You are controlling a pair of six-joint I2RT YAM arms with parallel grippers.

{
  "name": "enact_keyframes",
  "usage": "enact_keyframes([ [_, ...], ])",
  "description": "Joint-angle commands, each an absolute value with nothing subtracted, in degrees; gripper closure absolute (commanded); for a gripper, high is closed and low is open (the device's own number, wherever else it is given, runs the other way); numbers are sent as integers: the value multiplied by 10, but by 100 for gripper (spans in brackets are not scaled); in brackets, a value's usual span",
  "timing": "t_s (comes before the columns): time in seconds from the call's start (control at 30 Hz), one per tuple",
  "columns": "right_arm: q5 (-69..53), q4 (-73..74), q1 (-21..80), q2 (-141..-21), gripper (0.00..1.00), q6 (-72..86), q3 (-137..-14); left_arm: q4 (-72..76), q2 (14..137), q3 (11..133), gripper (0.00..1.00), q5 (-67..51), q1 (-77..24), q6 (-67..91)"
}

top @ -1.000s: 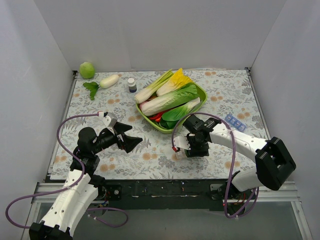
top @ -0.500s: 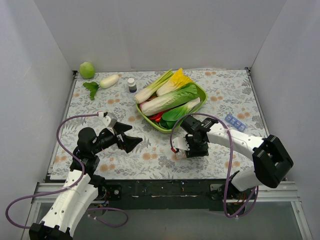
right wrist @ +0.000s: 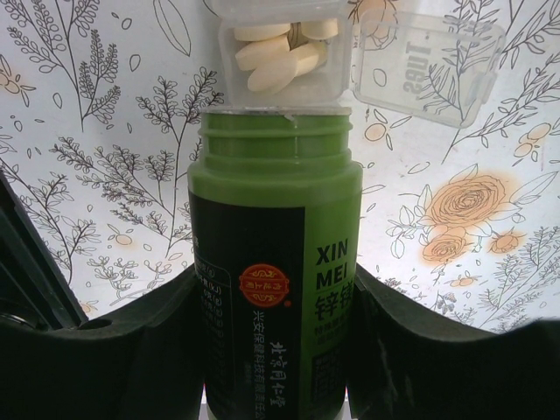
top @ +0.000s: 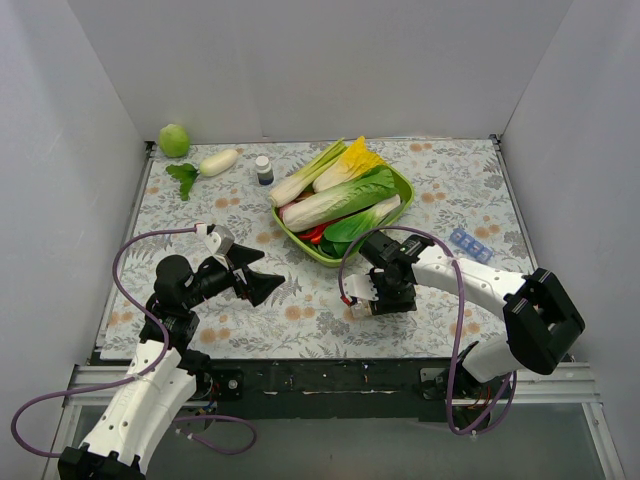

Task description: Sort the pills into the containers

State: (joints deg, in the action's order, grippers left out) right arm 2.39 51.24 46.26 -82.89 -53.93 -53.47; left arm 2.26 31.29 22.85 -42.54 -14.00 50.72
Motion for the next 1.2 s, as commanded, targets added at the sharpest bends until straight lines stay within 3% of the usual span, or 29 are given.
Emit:
enact_keyframes([
  [0.0,18,516,465,-826,99,-534,-550,36,308,227,2,-432,-142,498],
  [0.73,-68,493,423,-757,99,-519,-523,36,314,225,2,-431,-142,504],
  [1.0,-262,454,364,-642,99,-512,-507,-53,393,289,2,-323,-142,590],
  [1.17,-411,325,328,-506,99,-462,-462,-118,478,347,2,-274,-142,667],
])
